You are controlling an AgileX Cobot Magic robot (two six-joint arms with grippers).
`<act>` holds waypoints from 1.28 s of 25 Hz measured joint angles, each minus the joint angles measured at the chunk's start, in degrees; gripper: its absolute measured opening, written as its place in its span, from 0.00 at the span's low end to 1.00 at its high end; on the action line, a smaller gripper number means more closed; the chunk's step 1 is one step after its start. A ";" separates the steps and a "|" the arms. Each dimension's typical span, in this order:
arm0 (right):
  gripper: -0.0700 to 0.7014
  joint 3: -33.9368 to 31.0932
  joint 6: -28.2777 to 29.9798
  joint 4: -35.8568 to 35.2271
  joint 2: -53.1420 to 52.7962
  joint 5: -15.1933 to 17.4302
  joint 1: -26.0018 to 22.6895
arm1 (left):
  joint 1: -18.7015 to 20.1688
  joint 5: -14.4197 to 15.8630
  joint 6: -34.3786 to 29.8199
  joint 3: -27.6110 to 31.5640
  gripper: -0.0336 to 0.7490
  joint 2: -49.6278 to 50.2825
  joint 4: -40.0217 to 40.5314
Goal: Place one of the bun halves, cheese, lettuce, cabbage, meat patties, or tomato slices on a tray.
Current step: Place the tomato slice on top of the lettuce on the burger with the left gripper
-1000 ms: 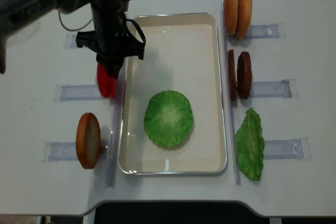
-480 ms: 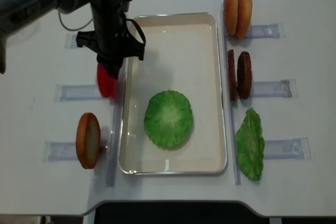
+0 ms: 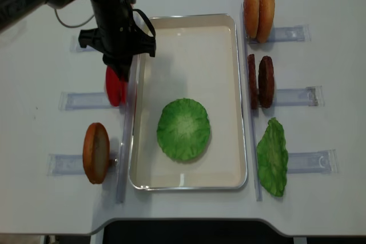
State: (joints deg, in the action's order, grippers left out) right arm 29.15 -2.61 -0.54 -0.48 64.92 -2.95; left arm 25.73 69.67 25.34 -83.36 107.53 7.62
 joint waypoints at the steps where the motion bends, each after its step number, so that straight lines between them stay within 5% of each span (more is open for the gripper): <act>1: 0.65 0.00 0.00 0.00 0.00 0.00 0.00 | -0.27 -0.01 -0.01 0.00 0.11 -0.57 -0.34; 25: 0.65 0.00 0.00 0.00 0.00 0.00 0.00 | -1.06 0.04 -7.55 0.11 0.11 -7.33 -22.28; 32: 0.65 0.00 0.00 0.00 0.00 0.00 0.00 | 0.25 -8.53 -11.44 9.43 0.11 -11.54 -29.67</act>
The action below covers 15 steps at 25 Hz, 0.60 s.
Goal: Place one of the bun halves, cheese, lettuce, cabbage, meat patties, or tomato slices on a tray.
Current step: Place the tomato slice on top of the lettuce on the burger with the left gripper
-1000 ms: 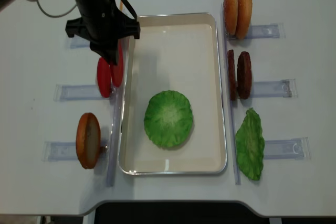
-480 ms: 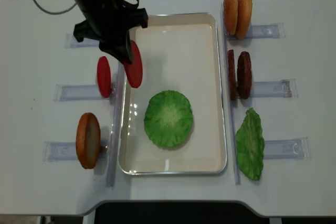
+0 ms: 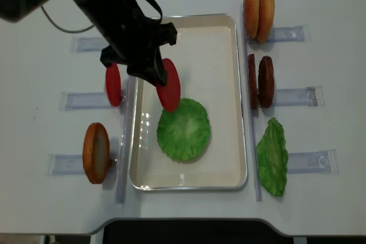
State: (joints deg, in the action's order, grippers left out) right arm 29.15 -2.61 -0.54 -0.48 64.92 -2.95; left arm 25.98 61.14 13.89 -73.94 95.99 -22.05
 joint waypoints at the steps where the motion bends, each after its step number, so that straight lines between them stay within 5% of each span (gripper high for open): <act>1: 0.65 0.00 0.00 0.00 0.00 0.00 0.00 | 0.00 -0.97 -0.53 1.37 0.11 -1.02 -0.92; 15: 0.65 0.00 0.00 0.00 0.00 0.00 0.00 | 0.00 -16.45 -15.40 18.73 0.11 -4.78 -17.01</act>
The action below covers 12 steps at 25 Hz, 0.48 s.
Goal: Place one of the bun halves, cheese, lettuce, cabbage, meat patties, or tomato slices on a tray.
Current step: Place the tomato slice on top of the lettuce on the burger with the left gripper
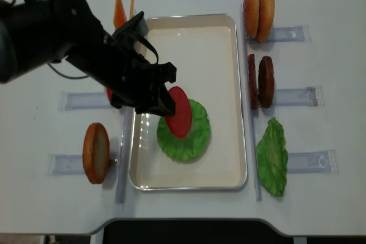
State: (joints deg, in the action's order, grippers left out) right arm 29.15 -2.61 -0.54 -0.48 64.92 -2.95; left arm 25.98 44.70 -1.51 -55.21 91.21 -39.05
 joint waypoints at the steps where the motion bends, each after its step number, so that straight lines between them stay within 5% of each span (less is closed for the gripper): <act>1: 0.65 0.00 0.00 0.00 0.00 0.00 0.00 | 0.00 -1.62 -1.96 0.72 0.11 0.00 -1.55; 5: 0.65 0.00 0.00 0.00 0.00 0.00 0.00 | 0.00 -5.14 -7.60 2.18 0.11 0.00 -6.92; 12: 0.65 0.00 0.00 0.00 0.00 0.00 0.00 | 0.00 -5.03 -10.86 2.18 0.11 2.61 -9.86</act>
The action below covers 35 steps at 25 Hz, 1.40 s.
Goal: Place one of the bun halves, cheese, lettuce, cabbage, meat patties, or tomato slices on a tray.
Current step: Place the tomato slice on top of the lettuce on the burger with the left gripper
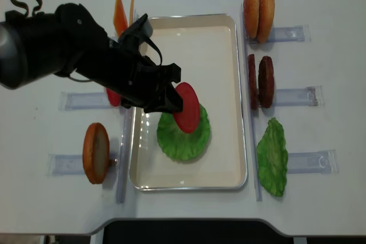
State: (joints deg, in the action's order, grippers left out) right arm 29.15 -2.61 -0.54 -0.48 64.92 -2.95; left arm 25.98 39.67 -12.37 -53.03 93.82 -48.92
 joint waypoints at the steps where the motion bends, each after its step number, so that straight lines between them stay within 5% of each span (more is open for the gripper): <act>1: 0.65 0.00 0.00 0.00 0.00 0.00 0.00 | 0.00 0.05 -0.50 0.00 0.11 0.41 -0.68; 11: 0.65 0.00 0.00 0.00 0.00 0.00 0.00 | 1.14 0.31 -5.50 0.00 0.11 4.55 -5.99; 35: 0.65 0.00 0.00 0.00 0.00 0.00 0.00 | 1.20 0.31 -5.88 0.00 0.11 5.82 -6.53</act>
State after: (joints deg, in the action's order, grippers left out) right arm 29.15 -2.61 -0.54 -0.48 64.92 -2.95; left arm 27.18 39.98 -18.24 -53.03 99.65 -55.45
